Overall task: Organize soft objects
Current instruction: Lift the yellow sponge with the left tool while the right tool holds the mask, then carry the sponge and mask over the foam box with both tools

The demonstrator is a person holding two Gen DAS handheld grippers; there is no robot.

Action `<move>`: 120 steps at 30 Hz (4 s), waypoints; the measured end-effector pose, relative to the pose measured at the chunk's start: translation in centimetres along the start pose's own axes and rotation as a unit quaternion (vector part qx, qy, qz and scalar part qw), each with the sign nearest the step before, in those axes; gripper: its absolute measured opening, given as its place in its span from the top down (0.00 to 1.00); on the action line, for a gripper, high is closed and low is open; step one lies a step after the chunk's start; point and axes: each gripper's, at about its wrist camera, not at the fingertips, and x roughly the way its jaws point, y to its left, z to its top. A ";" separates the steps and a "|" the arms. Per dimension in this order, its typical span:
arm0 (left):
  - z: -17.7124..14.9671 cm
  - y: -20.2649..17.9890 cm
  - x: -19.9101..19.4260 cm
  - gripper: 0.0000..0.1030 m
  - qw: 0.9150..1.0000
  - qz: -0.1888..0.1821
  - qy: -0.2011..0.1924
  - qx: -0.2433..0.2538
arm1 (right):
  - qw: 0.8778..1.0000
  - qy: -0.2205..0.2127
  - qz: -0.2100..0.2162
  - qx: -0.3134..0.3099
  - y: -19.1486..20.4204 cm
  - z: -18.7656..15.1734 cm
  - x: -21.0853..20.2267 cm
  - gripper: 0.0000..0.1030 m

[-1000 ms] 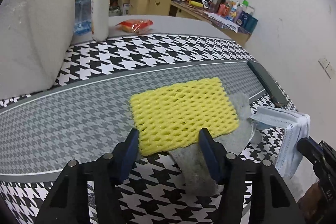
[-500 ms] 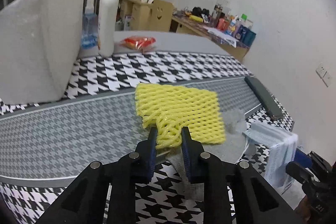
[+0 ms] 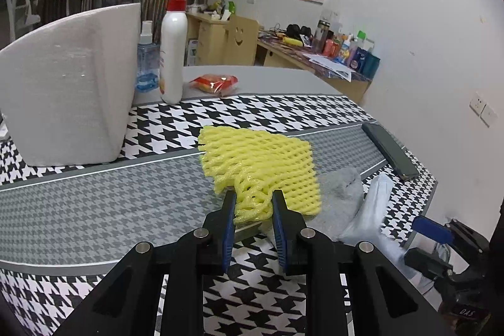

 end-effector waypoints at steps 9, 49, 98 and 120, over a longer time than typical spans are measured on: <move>-0.8 0.3 -1.2 0.77 1.000 0.002 -0.005 0.003 | 0.999 0.013 0.031 -0.018 1.6 0.4 1.2 0.41; -0.6 2.5 -7.5 0.77 0.997 0.018 -0.069 0.022 | 0.999 -0.029 -0.015 -0.027 5.3 4.3 0.3 0.92; 3.0 3.9 -11.5 0.77 0.987 0.069 -0.143 0.033 | 0.995 -0.087 0.019 -0.046 8.3 8.8 0.2 0.92; 5.2 4.7 -12.4 0.77 0.983 0.083 -0.161 0.039 | 0.992 -0.103 0.027 -0.061 9.8 11.4 0.4 0.92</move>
